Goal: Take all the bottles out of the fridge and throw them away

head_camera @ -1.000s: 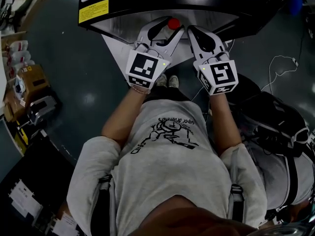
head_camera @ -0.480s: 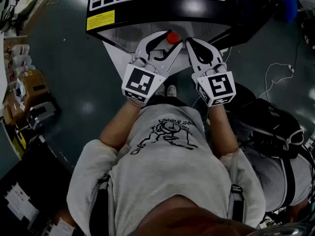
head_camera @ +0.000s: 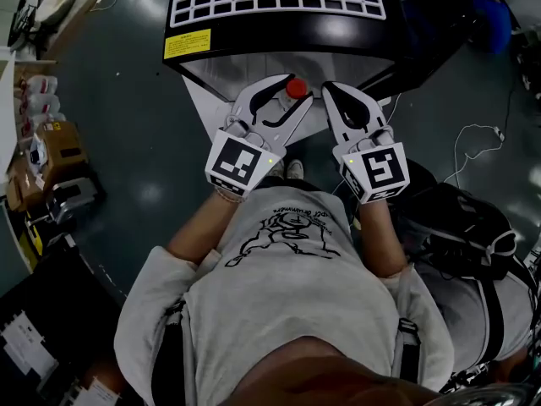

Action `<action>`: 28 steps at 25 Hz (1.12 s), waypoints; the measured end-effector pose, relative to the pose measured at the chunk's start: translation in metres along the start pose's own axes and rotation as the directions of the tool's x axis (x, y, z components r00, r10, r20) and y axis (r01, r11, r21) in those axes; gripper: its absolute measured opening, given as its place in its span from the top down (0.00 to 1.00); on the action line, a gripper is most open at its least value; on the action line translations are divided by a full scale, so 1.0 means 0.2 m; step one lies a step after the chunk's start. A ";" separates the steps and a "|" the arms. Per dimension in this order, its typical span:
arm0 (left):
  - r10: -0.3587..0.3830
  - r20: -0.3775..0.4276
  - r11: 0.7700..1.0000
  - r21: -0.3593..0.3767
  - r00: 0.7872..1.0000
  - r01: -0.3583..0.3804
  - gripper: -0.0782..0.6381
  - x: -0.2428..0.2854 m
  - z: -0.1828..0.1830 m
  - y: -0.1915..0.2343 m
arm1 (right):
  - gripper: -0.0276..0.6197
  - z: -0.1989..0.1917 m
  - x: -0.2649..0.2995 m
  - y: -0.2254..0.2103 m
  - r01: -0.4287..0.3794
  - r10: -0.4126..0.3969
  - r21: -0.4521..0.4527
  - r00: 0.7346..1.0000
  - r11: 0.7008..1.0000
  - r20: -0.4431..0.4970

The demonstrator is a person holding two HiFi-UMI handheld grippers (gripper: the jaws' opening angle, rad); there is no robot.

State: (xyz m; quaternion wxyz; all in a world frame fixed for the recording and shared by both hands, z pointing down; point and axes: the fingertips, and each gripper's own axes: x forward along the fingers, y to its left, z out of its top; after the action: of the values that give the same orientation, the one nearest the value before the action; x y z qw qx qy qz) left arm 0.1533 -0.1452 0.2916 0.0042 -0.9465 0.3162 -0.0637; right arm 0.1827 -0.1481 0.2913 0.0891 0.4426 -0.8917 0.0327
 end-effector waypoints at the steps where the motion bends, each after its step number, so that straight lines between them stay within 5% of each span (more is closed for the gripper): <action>1: 0.000 0.002 1.000 0.000 1.000 0.000 0.67 -0.01 0.01 -0.01 | 0.94 0.01 -0.01 0.01 -0.004 0.004 -0.001 1.000 1.000 0.003; 15: 0.066 0.018 0.998 -0.011 0.998 -0.066 0.67 -0.09 0.09 -0.04 | 0.94 0.10 -0.05 0.08 -0.093 0.093 -0.025 0.995 0.995 0.033; 28: 0.227 0.010 0.973 -0.047 0.974 -0.226 0.67 -0.25 0.07 -0.06 | 0.94 0.12 -0.03 0.22 -0.271 0.273 -0.065 0.961 0.960 0.029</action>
State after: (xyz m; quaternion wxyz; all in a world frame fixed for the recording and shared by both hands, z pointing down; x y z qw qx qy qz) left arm 0.1226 -0.1068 0.2717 -0.0077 -0.9047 0.4233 -0.0483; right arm 0.1487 -0.1197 0.2672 0.0803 0.3134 -0.9462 0.0094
